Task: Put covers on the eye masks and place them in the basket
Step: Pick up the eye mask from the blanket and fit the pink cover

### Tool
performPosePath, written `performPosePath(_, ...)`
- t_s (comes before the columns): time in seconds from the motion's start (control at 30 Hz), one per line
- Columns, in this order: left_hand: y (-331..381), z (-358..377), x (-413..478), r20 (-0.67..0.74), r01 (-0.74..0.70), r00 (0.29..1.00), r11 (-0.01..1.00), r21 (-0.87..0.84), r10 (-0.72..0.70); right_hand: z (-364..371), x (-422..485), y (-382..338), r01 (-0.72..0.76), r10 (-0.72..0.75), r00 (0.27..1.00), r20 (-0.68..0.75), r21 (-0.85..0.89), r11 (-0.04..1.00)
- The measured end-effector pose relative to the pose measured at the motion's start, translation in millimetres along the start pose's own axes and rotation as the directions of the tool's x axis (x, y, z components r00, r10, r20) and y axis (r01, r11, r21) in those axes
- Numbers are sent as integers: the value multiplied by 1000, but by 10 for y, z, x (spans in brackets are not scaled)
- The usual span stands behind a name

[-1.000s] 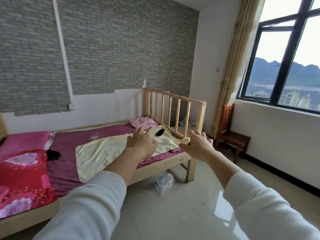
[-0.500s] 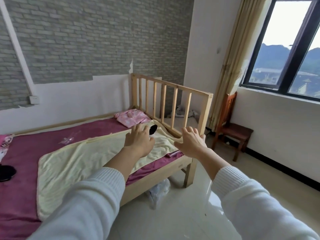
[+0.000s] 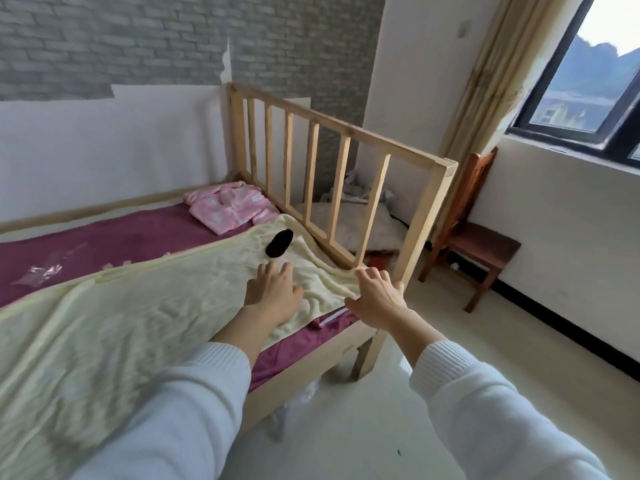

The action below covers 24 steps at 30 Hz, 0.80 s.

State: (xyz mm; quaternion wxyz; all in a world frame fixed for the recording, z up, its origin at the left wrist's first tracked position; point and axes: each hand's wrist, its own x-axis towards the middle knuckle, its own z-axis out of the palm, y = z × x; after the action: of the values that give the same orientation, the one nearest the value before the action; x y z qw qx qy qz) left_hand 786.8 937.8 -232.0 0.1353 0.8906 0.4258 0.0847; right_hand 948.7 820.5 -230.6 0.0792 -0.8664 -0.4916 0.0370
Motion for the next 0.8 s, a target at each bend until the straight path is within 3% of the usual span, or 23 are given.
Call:
performPosePath(0.5, -1155, 1122, 2764, 264, 292, 928, 953, -78, -263, 1294, 3074, -197, 44, -39, 943, 331, -9, 999)
performPosePath(0.8, -1938, 1803, 4298, 342, 356, 889, 929, -99, -304, 2271, 4766, -204, 8, -24, 881, 472, 37, 999)
